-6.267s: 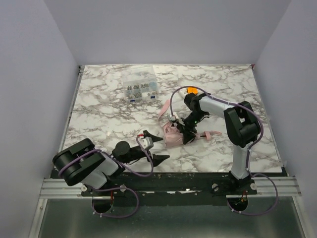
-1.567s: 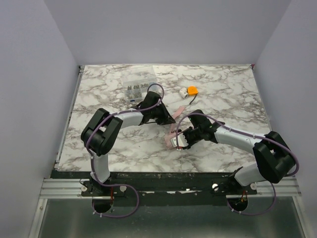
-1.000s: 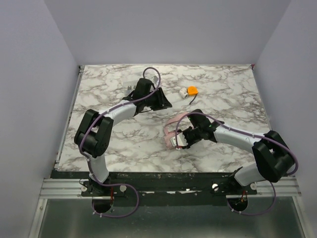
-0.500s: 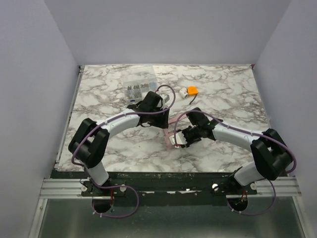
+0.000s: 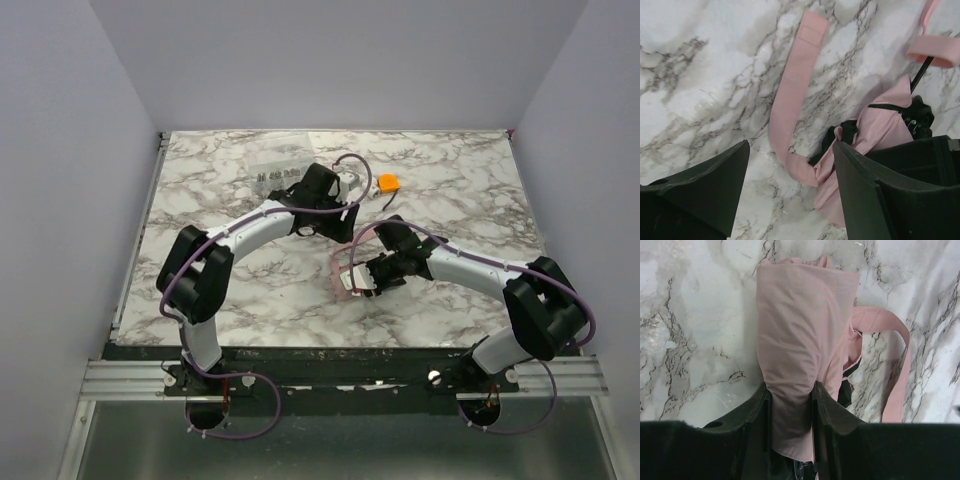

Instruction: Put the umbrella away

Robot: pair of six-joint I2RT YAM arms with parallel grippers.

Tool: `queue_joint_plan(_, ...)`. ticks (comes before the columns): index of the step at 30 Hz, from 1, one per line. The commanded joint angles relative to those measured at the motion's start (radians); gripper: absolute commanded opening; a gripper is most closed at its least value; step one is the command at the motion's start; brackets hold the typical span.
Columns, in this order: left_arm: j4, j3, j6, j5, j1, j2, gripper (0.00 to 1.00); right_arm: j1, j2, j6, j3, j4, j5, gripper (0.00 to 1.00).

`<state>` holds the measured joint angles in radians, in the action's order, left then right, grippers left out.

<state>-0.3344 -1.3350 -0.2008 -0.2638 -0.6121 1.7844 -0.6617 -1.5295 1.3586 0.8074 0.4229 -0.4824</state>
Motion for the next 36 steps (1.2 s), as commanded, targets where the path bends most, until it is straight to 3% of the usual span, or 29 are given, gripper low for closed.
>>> queue_joint_plan(1, -0.140, -0.038, 0.038, 0.047, -0.056, 0.085, 0.70, -0.025, -0.077, -0.052, -0.082, 0.274, -0.025, 0.12)
queue_joint_plan(8, -0.200, -0.059, -0.001, 0.236, -0.088, 0.141, 0.67, -0.026, -0.078, -0.056, -0.082, 0.274, -0.027, 0.12)
queue_joint_plan(17, -0.251, -0.137, -0.031, 0.177, -0.095, 0.247, 0.37, -0.026, -0.078, -0.059, -0.083, 0.272, -0.030, 0.12)
queue_joint_plan(21, -0.253, -0.147, -0.068, 0.212, -0.094, 0.261, 0.15, -0.025, -0.077, -0.058, -0.083, 0.273, -0.031, 0.12)
queue_joint_plan(24, -0.248, -0.146, -0.097, 0.235, -0.092, 0.261, 0.04, -0.026, -0.077, -0.058, -0.083, 0.274, -0.032, 0.12)
queue_joint_plan(28, -0.188, -0.086, -0.182, 0.161, -0.048, 0.225, 0.02, -0.026, -0.069, -0.059, -0.086, 0.271, -0.030, 0.12)
queue_joint_plan(34, 0.156, 0.154, -0.396, -0.187, 0.081, 0.086, 0.09, -0.025, -0.068, -0.053, -0.087, 0.274, -0.027, 0.12)
queue_joint_plan(36, 0.220, 0.177, -0.437, -0.225, 0.100, 0.072, 0.13, -0.026, -0.070, -0.053, -0.085, 0.276, -0.028, 0.12)
